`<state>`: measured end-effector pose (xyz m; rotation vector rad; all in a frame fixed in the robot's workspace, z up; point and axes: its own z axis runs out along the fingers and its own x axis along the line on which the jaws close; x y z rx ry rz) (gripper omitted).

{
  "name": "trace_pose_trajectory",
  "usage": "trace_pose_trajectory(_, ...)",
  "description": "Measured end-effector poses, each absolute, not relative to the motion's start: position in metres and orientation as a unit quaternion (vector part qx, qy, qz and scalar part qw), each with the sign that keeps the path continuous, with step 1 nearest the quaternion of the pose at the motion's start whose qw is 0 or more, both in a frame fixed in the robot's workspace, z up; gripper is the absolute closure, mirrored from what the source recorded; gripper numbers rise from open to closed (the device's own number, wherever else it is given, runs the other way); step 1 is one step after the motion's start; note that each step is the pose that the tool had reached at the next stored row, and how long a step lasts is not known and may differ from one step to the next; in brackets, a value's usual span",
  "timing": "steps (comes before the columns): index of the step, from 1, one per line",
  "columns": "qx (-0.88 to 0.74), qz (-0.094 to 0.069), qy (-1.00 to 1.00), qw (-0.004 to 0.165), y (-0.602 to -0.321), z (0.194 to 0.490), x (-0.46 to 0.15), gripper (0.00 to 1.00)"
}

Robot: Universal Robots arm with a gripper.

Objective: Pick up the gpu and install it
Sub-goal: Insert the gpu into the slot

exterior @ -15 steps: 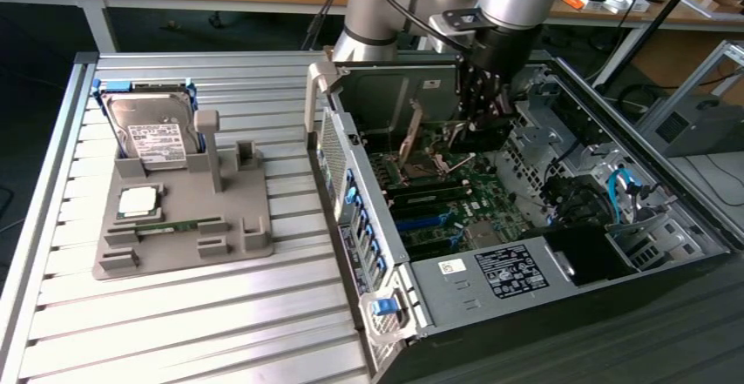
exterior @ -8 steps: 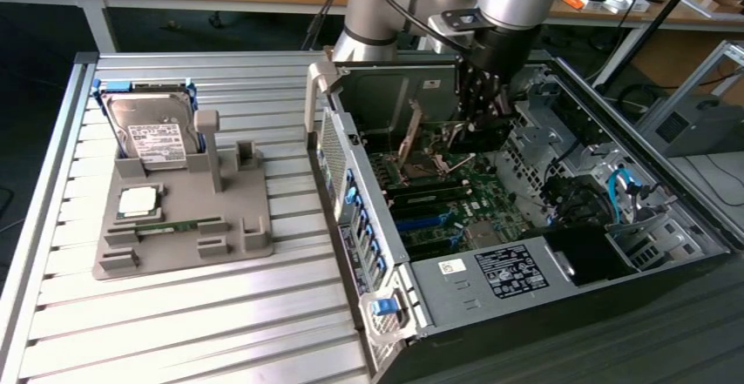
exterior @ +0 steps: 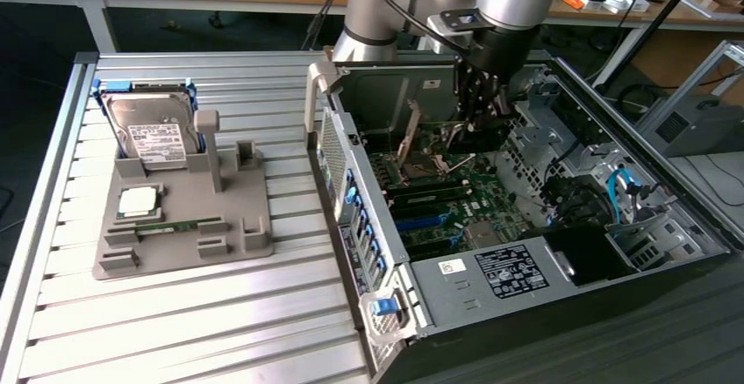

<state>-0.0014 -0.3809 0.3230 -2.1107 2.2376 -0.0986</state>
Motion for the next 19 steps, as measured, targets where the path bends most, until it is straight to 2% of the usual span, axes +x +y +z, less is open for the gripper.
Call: trace_pose_trajectory(19, -0.685, -0.032, 0.727, 0.032, -0.383, 0.3219, -0.0053, 0.73)
